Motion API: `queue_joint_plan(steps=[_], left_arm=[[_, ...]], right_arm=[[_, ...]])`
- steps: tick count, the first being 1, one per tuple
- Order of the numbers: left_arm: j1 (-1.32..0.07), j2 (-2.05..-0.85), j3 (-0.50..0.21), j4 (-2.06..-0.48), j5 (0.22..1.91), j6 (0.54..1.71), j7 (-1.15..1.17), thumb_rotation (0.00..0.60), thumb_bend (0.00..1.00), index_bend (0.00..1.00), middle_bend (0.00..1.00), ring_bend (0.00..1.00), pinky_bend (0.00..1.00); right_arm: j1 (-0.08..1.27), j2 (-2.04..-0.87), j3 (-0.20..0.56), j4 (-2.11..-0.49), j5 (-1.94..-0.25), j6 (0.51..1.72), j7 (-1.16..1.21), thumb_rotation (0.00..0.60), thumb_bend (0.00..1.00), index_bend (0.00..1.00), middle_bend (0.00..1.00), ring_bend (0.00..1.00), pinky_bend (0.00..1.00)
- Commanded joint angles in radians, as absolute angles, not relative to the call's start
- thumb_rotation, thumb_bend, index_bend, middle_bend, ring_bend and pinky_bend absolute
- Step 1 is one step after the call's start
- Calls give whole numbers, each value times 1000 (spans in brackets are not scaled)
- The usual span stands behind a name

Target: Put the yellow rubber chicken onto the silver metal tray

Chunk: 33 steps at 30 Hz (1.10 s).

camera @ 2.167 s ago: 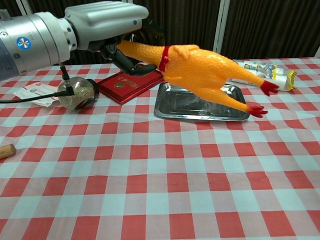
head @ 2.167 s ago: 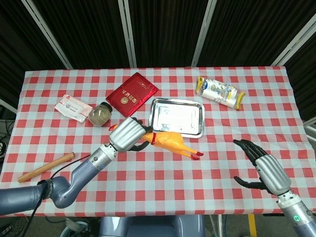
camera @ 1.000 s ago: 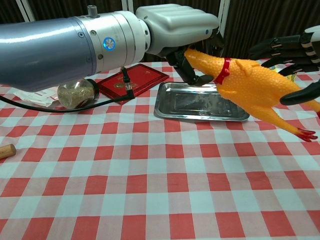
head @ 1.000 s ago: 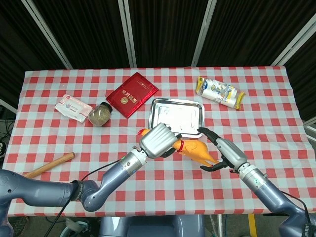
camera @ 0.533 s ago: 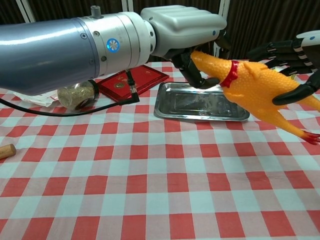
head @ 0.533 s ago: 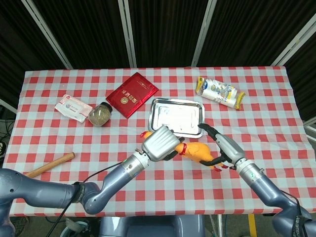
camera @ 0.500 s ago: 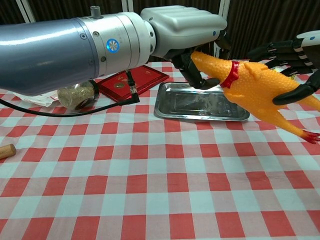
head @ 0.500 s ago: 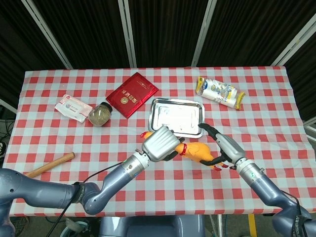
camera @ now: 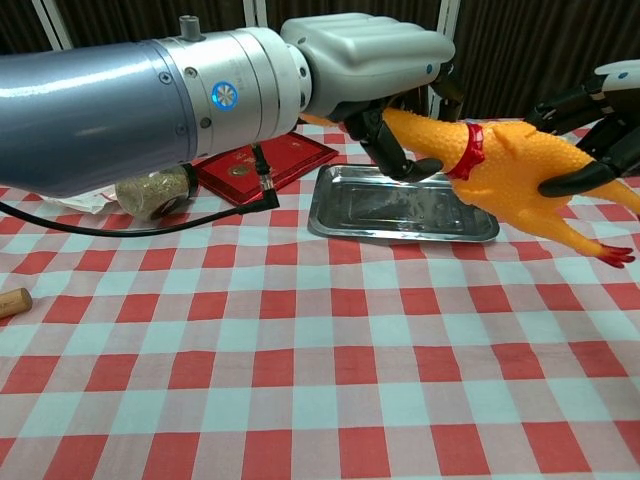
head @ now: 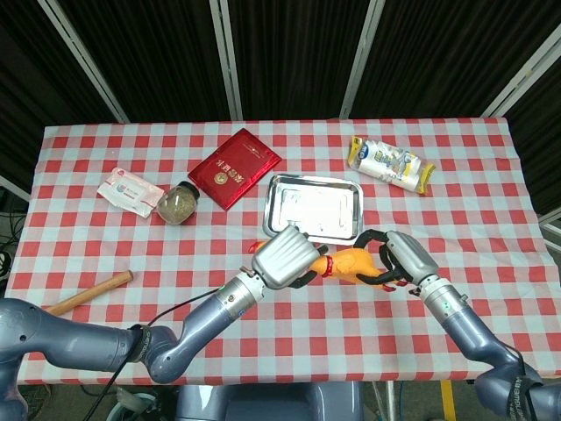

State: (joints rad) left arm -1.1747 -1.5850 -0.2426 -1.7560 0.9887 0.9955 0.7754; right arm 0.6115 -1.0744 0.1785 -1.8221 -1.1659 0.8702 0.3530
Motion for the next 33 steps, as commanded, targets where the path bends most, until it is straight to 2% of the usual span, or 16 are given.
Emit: queue_joint_plan(steps=[1,3,5,10,11,13,15,16,18,20,21,24,33], left_arm=[[-1176,-1586,-241,-1754,988,996,773,600,633,617,680,578,654],[-1178,-1588,-241,-1753,988,997,770,600,633,616,680,578,654],[-1179,-1589,-242,-1754,988,998,766,600,633,616,680,578,654],[-1182,-1590,-242,-1749,991,1002,761,600,633,616,680,578,654],[-1183,-1590,-241,-1748,991,1003,761,600,633,616,680,578,654],[-1183,-1590,-240,-1744,991,1005,760,600,633,616,681,578,654],[-1183,-1591,-239,-1735,995,1011,763,600,633,616,681,578,654],[-1183,-1592,-238,-1731,997,1014,764,600,633,615,680,578,654],[-1183,-1595,-238,-1723,999,1019,764,600,633,614,680,578,654],[-1181,-1600,-240,-1719,996,1023,757,600,633,614,680,578,654],[-1181,-1601,-240,-1716,997,1024,758,600,633,614,680,578,654],[-1183,-1603,-238,-1711,1000,1029,763,600,633,613,680,578,654],[-1182,-1611,-236,-1709,1001,1033,762,600,632,613,680,578,654]], right_arm=[[605,-1084,185,-1818,-1158,887,341,600,636,961,861,922,994],[601,-1089,189,-1816,-1153,896,332,600,702,994,914,970,1000],[599,-1093,192,-1813,-1149,904,325,600,725,1000,951,994,1000],[592,-1098,196,-1809,-1145,913,316,600,727,981,978,987,1000],[589,-1099,197,-1807,-1146,915,318,600,727,933,953,949,996],[585,-1097,193,-1805,-1156,910,327,600,727,766,830,803,933],[584,-1082,187,-1807,-1182,885,355,600,685,548,659,621,785],[584,-1076,183,-1805,-1192,874,364,600,648,463,597,555,719],[588,-1056,173,-1804,-1230,838,396,600,495,199,407,366,527],[593,-1037,164,-1802,-1269,801,435,600,385,39,270,237,410],[597,-1027,159,-1801,-1287,782,455,600,346,7,221,187,370],[604,-1010,150,-1796,-1333,751,500,600,290,0,157,123,322],[604,-1004,145,-1777,-1400,754,600,600,277,0,143,104,303]])
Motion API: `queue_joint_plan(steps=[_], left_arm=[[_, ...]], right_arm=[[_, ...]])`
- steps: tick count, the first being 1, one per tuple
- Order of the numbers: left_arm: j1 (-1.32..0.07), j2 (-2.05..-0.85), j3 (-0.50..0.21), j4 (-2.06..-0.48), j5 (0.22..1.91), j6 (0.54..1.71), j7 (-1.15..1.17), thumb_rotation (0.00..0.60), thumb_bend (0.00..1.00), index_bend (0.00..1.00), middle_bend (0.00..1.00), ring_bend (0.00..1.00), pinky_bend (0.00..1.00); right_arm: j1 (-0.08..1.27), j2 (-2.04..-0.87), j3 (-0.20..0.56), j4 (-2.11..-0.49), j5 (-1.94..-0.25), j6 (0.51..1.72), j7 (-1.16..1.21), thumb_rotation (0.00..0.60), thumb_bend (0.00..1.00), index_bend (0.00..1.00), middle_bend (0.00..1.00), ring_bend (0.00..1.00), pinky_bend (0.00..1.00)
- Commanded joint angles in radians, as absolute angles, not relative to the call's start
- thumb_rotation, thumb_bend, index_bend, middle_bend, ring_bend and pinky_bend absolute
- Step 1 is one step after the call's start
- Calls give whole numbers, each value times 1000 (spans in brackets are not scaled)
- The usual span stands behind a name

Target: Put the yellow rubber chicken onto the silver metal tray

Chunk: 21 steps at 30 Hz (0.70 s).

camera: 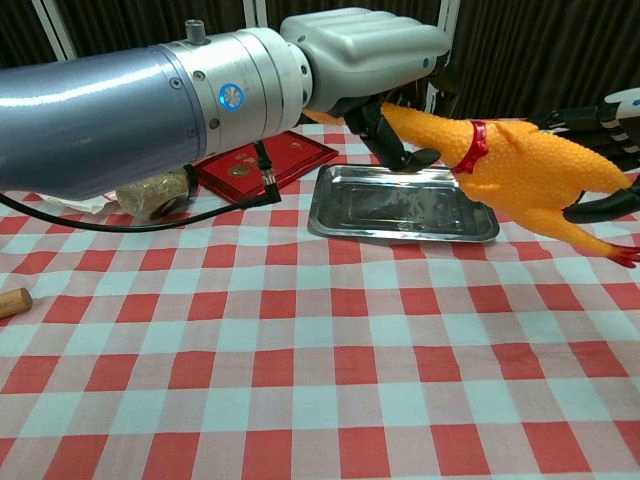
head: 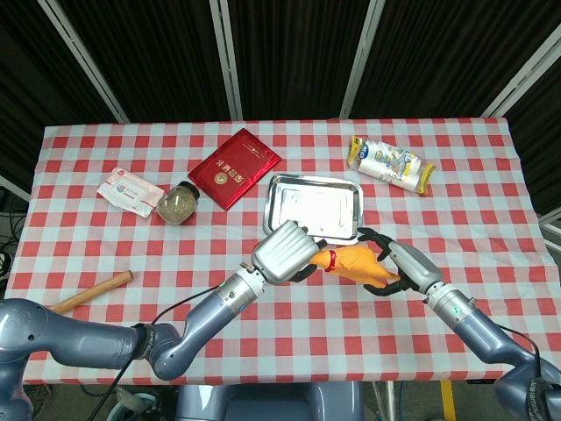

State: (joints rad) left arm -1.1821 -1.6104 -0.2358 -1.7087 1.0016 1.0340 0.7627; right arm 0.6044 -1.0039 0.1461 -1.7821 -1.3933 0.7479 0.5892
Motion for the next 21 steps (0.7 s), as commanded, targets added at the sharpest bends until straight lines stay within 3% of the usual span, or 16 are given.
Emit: queue_joint_plan(steps=[1,5,7,9,11,13,16,18,21], left_arm=[[-1182,-1612,-236,-1709,1000,1033,761,600,632,613,680,578,654],[-1184,-1614,-236,-1712,998,1031,761,600,632,613,680,578,654],[-1184,-1615,-237,-1716,993,1027,757,600,633,613,679,578,654],[-1185,-1614,-235,-1720,989,1023,757,600,632,613,679,578,654],[-1187,-1614,-232,-1721,989,1021,762,600,633,613,679,579,654],[-1187,-1615,-232,-1726,983,1018,757,600,633,613,679,579,654],[-1187,-1614,-234,-1730,977,1014,751,600,633,613,679,578,654],[-1188,-1613,-235,-1732,975,1014,750,600,633,613,679,578,654],[-1188,-1611,-236,-1734,973,1015,750,600,632,613,678,578,654]], right_arm=[[603,-1005,145,-1774,-1401,755,605,600,277,0,143,105,303],[610,-1010,143,-1758,-1404,749,617,600,277,26,149,132,304],[614,-1012,144,-1752,-1402,745,621,600,277,100,192,191,337],[618,-1012,145,-1747,-1402,741,626,600,313,211,279,286,430],[622,-1014,146,-1740,-1401,743,619,600,449,347,389,408,551],[623,-1018,148,-1735,-1398,749,609,600,692,517,539,570,718],[622,-1028,152,-1728,-1395,765,605,600,941,710,698,751,891],[619,-1038,154,-1720,-1396,781,598,600,999,807,766,824,959],[616,-1047,155,-1713,-1396,798,587,600,1000,926,845,903,1000]])
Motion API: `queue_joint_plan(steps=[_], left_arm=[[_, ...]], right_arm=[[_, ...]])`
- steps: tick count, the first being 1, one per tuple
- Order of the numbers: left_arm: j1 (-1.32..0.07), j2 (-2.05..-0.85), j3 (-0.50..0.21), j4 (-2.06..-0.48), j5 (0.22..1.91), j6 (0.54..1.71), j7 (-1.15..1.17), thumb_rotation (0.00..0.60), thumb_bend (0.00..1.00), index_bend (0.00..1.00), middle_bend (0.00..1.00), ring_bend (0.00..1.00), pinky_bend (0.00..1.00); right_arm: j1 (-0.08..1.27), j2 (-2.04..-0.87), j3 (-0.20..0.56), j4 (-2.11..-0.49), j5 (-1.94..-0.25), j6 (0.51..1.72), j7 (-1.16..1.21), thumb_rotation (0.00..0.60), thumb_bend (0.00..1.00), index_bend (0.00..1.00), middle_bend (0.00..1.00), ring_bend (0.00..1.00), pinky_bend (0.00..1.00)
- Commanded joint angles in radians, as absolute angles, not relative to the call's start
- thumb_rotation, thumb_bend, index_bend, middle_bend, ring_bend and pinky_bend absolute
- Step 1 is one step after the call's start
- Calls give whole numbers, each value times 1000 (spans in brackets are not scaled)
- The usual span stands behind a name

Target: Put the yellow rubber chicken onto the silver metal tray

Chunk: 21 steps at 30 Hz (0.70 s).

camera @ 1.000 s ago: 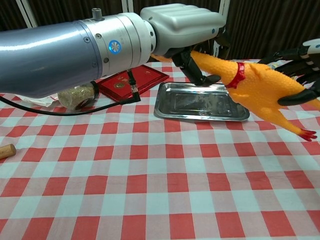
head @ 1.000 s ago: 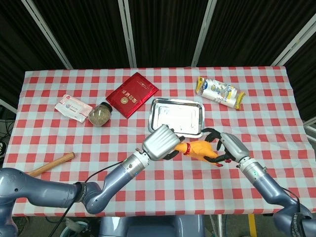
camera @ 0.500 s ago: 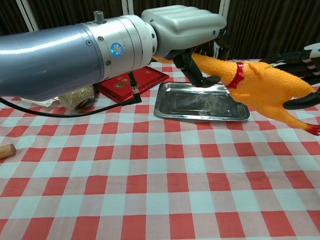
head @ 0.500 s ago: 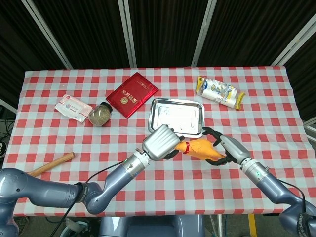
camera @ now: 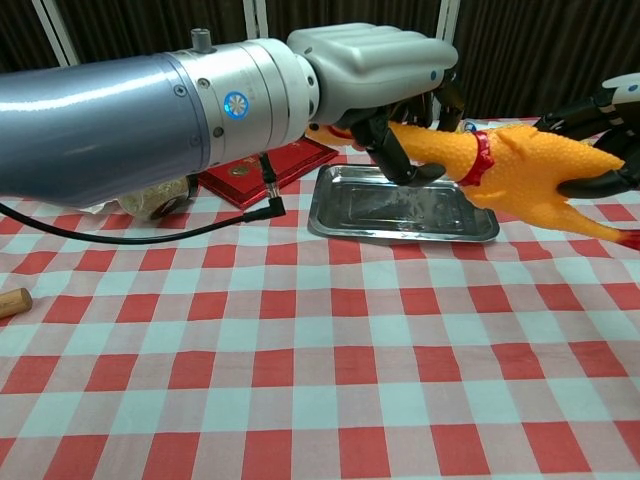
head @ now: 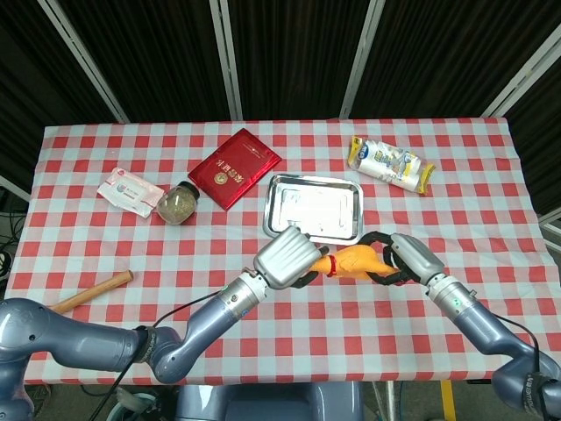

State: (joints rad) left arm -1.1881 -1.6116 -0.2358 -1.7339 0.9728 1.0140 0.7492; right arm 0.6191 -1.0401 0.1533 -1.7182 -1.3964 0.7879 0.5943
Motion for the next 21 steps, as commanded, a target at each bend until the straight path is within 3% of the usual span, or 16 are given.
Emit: queue_joint_plan(steps=[1,3,9,11,13,14,16,18,21], left_arm=[[-1189,-1611,-235,-1734,972,1015,750,600,632,613,678,578,654],[-1189,-1611,-235,-1734,970,1015,751,600,632,613,678,578,654],[-1192,-1614,-233,-1730,969,1019,756,600,632,612,678,578,654],[-1193,-1615,-232,-1727,974,1024,760,600,632,612,678,578,654],[-1193,-1616,-233,-1723,979,1030,764,600,633,612,678,578,654],[-1193,-1617,-233,-1721,981,1032,765,600,633,612,678,578,654],[-1195,-1619,-234,-1709,981,1037,770,600,633,612,679,578,654],[-1196,-1623,-235,-1702,983,1039,772,600,633,612,679,579,654],[-1196,-1626,-234,-1696,986,1042,774,600,633,612,679,578,653]], right_arm=[[616,-1048,155,-1712,-1395,801,586,600,1000,951,863,920,1000],[613,-1052,156,-1709,-1393,811,583,600,1000,996,909,962,1000],[610,-1052,152,-1711,-1393,819,576,600,1000,987,932,971,1000],[606,-1051,152,-1714,-1393,828,579,600,1000,885,895,900,987],[605,-1040,145,-1720,-1407,826,587,600,994,718,795,778,905],[604,-1036,143,-1721,-1414,825,592,600,949,611,713,685,810],[612,-1011,125,-1732,-1450,799,622,600,768,407,560,508,627],[621,-994,116,-1732,-1479,782,660,600,628,273,459,398,522],[628,-984,106,-1728,-1506,772,691,600,500,127,335,265,414]])
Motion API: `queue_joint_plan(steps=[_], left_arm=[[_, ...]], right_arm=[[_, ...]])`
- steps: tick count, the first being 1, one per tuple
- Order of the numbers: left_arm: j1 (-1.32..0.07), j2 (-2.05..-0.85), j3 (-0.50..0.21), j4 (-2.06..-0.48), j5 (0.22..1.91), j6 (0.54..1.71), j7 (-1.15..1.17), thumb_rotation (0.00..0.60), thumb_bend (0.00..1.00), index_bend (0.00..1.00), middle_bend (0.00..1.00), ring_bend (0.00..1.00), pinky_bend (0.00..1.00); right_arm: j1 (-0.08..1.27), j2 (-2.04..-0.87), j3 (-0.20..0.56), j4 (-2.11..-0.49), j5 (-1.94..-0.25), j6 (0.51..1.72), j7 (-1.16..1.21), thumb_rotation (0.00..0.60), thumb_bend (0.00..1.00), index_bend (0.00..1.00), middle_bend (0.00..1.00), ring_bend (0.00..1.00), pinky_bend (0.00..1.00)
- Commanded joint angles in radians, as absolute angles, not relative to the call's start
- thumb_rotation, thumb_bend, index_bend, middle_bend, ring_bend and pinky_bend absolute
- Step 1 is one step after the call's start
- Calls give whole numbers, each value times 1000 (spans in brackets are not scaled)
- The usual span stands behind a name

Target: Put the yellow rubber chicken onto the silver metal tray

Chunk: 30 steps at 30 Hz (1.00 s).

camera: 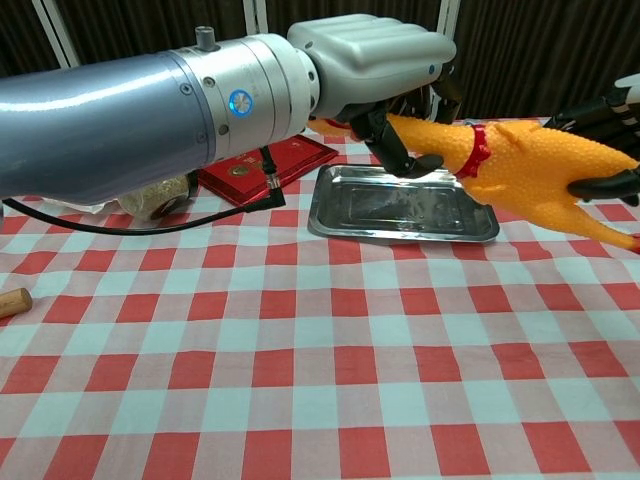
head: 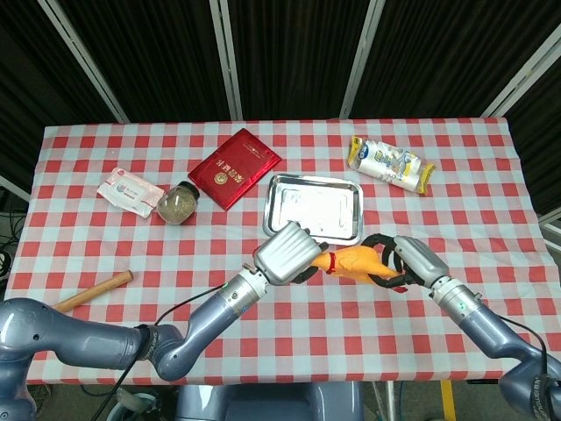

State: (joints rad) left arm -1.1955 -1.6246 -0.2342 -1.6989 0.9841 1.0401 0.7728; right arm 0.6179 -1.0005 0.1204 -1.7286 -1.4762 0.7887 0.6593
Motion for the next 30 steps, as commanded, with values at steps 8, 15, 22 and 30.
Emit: queue_joint_plan(steps=[8,15,22,30], left_arm=[[-1193,-1632,-230,-1684,994,1046,774,600,632,611,678,578,654],[-1191,-1634,-231,-1685,1001,1050,776,600,632,610,678,578,653],[-1189,-1640,-230,-1683,1010,1056,780,600,632,610,678,578,653],[-1185,-1654,-235,-1653,1018,1066,778,600,633,610,679,578,653]], right_arm=[[647,-967,76,-1710,-1575,768,772,600,453,20,253,191,352],[660,-963,56,-1708,-1603,775,795,600,452,1,229,172,331],[676,-958,36,-1709,-1618,766,803,600,280,0,195,149,315],[683,-963,23,-1704,-1610,776,809,600,186,0,172,130,297]])
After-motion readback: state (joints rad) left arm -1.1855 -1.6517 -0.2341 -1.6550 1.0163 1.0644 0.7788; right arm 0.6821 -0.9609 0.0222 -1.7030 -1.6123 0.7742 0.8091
